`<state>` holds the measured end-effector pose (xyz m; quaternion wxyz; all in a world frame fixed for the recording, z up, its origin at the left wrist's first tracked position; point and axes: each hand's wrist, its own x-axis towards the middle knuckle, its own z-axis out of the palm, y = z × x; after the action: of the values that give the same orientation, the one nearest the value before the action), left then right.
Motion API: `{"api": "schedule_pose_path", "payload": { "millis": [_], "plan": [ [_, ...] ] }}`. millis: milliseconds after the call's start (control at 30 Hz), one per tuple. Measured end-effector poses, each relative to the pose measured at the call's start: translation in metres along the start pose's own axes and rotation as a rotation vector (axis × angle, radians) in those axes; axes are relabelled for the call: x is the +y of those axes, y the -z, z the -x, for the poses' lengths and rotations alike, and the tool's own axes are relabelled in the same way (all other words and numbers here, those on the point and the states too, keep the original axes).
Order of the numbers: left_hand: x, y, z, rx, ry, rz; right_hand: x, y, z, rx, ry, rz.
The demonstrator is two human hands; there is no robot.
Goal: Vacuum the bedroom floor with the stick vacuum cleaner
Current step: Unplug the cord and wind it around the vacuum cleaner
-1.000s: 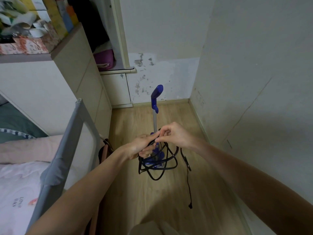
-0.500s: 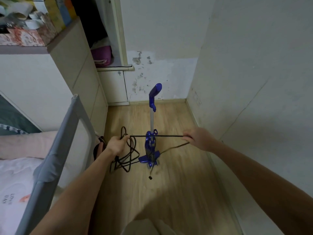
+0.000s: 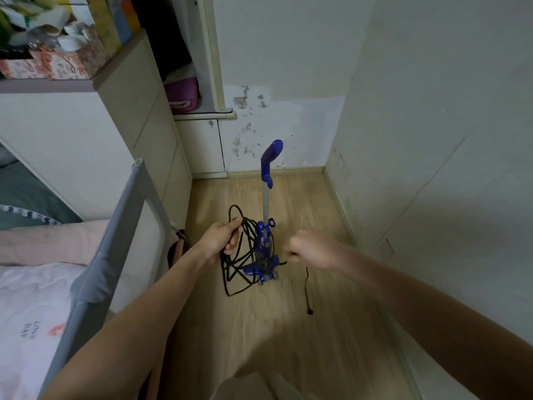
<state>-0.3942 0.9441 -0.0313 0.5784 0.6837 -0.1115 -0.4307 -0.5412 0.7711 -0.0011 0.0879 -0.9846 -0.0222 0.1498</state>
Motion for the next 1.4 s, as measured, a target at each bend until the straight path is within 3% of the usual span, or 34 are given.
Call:
{"api": "schedule_pose_path", "payload": {
  "millis": [233, 467, 600, 667, 833, 933, 1133, 1400],
  "plan": [
    [-0.008, -0.041, 0.014, -0.005, -0.183, -0.347, -0.005, 0.016, -0.012, 0.349, -0.055, -0.612],
    [-0.009, -0.017, 0.002, -0.024, -0.131, -0.245, 0.027, 0.013, 0.008, 0.358, -0.142, -0.642],
    [-0.017, 0.016, -0.006, 0.082, -0.039, -0.237, 0.06, 0.007, 0.03, 0.521, -0.24, -0.699],
    [-0.021, 0.022, -0.009, 0.023, 0.013, -0.312, 0.06, 0.007, 0.03, 0.567, -0.24, -0.744],
    [-0.004, -0.013, 0.004, -0.24, 0.033, -0.355, 0.027, 0.015, 0.01, 0.433, -0.105, -0.787],
    [0.001, -0.025, 0.004, -0.254, -0.004, -0.344, 0.019, 0.021, -0.002, 0.35, -0.079, -0.833],
    [0.005, -0.03, 0.007, -0.238, 0.055, -0.071, 0.018, 0.013, -0.018, 0.239, -0.065, -0.713],
    [0.004, -0.036, 0.008, -0.327, 0.013, -0.158, 0.018, 0.008, -0.022, 0.284, -0.125, -0.652]
  ]
}}
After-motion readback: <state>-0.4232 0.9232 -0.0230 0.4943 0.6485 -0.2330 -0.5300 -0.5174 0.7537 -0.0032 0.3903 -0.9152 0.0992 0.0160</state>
